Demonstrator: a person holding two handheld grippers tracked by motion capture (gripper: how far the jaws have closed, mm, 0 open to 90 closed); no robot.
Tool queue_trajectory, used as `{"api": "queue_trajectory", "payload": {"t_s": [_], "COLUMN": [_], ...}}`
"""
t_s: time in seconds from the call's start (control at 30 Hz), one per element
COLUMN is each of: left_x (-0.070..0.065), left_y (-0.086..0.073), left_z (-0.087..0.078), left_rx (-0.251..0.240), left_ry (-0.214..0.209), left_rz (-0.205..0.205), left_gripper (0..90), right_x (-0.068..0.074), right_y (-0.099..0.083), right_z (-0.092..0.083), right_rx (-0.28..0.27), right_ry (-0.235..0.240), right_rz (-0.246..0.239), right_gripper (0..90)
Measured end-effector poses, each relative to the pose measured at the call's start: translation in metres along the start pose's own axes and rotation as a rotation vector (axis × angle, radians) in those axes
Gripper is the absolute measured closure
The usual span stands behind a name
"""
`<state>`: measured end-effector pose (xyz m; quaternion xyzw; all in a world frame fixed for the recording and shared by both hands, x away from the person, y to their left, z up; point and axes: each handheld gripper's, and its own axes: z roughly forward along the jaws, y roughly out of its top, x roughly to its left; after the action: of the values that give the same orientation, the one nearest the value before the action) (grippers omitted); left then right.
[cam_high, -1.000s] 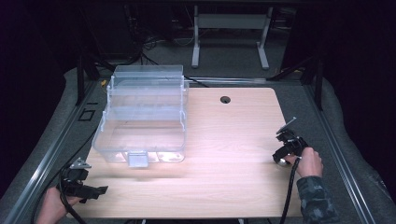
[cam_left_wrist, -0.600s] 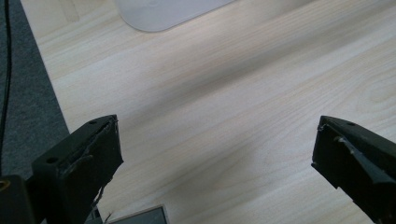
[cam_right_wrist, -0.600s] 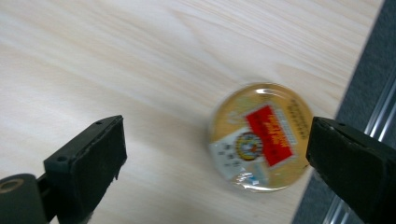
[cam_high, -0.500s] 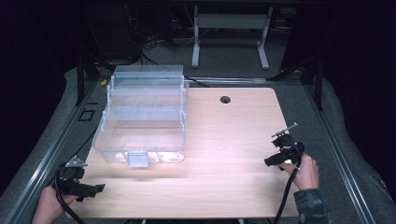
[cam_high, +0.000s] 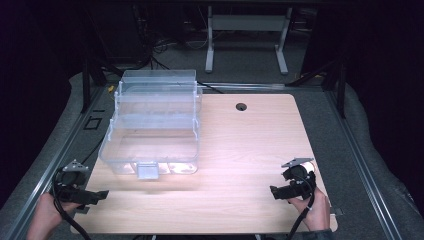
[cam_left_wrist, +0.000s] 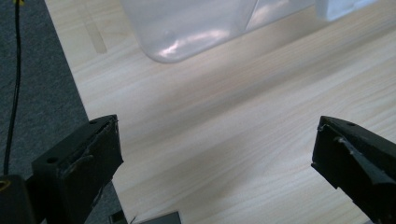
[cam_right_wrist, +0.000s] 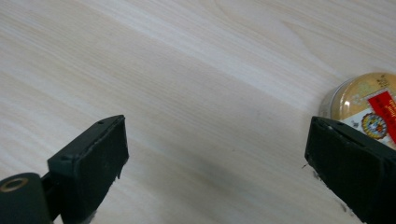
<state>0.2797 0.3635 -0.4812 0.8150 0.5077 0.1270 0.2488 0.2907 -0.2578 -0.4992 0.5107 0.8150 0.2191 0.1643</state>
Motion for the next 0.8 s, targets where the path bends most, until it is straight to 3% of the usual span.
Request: {"api": "queue_trajectory", "payload": {"t_s": [0.27,0.37,0.57,0.6,0.7,0.8], "left_x": [0.008,0.015,0.027,0.032,0.039,0.045], "left_y": [0.021,0.037,0.058,0.066,0.077,0.084], "left_z": [-0.009,-0.014,-0.016,-0.014,-0.01,-0.009], "left_rx": [-0.011,-0.013,-0.01,-0.008,-0.002,-0.001], "left_ry": [-0.009,-0.018,0.004,-0.001,-0.016,-0.033], "left_rz": [0.007,0.006,-0.008,-0.015,-0.029,-0.041], "left_gripper": [1.5,1.5,1.8,1.9,2.0,4.4], "right_x": [0.02,0.031,0.037,0.039,0.04,0.041], "right_y": [-0.013,-0.016,-0.02,-0.018,-0.018,-0.017], "right_z": [-0.005,-0.002,-0.002,-0.003,-0.004,-0.004], "right_rx": [-0.048,-0.047,-0.065,-0.06,-0.088,-0.085], "right_ry": [-0.003,0.0,0.015,-0.01,-0.008,-0.004], "right_rz": [0.018,-0.003,-0.001,-0.005,0.023,0.018], "right_gripper": [6.9,7.7,8.0,7.9,8.2,8.5]}}
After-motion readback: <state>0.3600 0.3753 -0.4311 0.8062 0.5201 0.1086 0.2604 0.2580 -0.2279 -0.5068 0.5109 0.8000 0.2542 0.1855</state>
